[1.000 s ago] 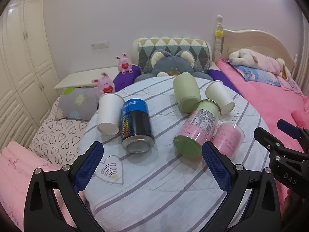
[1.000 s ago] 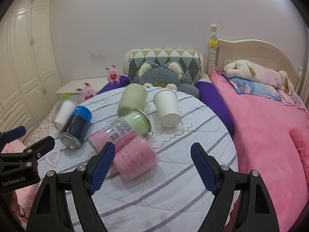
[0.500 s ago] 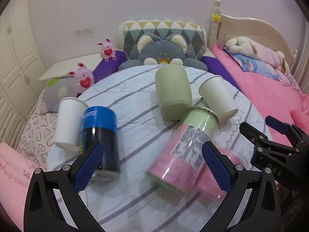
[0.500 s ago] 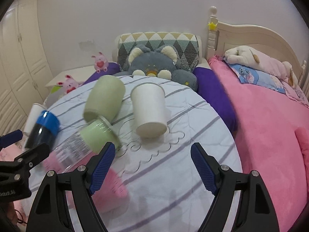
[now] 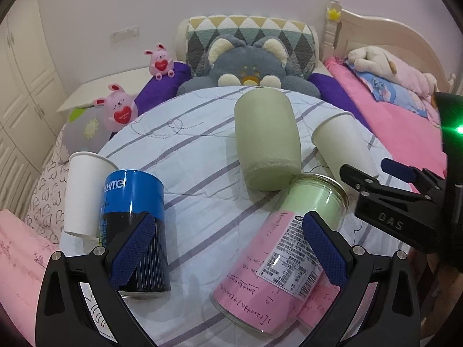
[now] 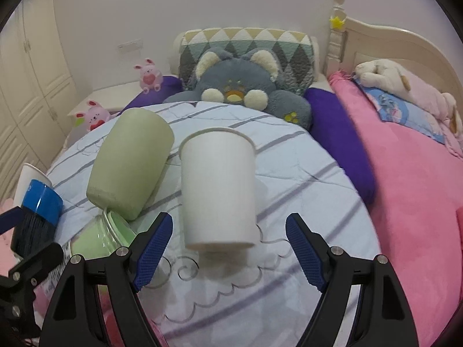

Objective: Flip cup upright
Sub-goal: 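Close the right gripper around the white paper cup's body, then lift the white paper cup with the right gripper and rotate it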

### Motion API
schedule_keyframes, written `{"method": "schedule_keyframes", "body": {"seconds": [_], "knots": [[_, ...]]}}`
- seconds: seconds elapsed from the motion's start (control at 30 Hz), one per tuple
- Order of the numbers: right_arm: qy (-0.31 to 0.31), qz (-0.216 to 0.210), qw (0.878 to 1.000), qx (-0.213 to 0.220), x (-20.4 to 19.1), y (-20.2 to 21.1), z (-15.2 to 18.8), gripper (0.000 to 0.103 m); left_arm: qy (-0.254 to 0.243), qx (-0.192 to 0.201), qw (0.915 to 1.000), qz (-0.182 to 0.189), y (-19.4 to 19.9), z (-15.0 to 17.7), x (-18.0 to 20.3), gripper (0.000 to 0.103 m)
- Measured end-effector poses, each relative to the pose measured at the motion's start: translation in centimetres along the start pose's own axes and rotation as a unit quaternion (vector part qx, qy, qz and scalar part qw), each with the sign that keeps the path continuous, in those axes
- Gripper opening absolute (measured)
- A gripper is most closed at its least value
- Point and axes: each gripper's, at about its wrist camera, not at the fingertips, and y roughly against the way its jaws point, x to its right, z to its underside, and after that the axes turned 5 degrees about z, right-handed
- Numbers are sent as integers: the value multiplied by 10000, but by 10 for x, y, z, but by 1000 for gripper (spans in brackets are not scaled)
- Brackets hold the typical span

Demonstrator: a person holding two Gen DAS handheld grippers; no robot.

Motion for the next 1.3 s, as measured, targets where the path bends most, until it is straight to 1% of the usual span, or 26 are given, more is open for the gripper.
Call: {"method": "schedule_keyframes", "body": {"seconds": [0.13, 0.17, 0.2, 0.23, 0.4, 0.5, 0.63, 0.8, 0.93, 1.13, 1.3], "knots": [[41, -60, 9999, -127, -2, -12, -3, 81, -6, -4, 10000, -16, -1, -1, 0, 103], [41, -117, 9998, -136, -3, -14, -4, 72, -6, -5, 10000, -18, 0, -1, 0, 103], [54, -129, 9997, -188, -3, -16, -3, 60, -8, -7, 10000, -12, 0, -1, 0, 103], [62, -124, 9996, -252, -4, -18, -2, 60, -5, -4, 10000, -8, 1, -1, 0, 103], [77, -168, 9996, -193, -3, -7, 3, 60, -5, 2, 10000, -46, 2, 1, 1, 103], [70, -135, 9998, -132, -2, 2, 5, 60, -59, 30, 9999, -148, 5, 3, 4, 103], [91, -34, 9999, -28, 0, 17, 10, 60, -88, 24, 9998, -159, 11, 8, 7, 103], [95, 106, 9996, 245, 0, 44, 15, 60, -84, 159, 9997, -141, 31, 15, 11, 103], [92, 166, 9986, 491, -1, 74, 20, 60, -13, 342, 9994, -40, 60, 25, 5, 103], [162, -4, 9969, 770, -21, 123, 38, 60, 183, 621, 9979, 15, 106, 47, -20, 103], [331, -332, 9957, 794, -55, 142, 63, 60, 360, 602, 9975, -96, 122, 68, -45, 103]]}}
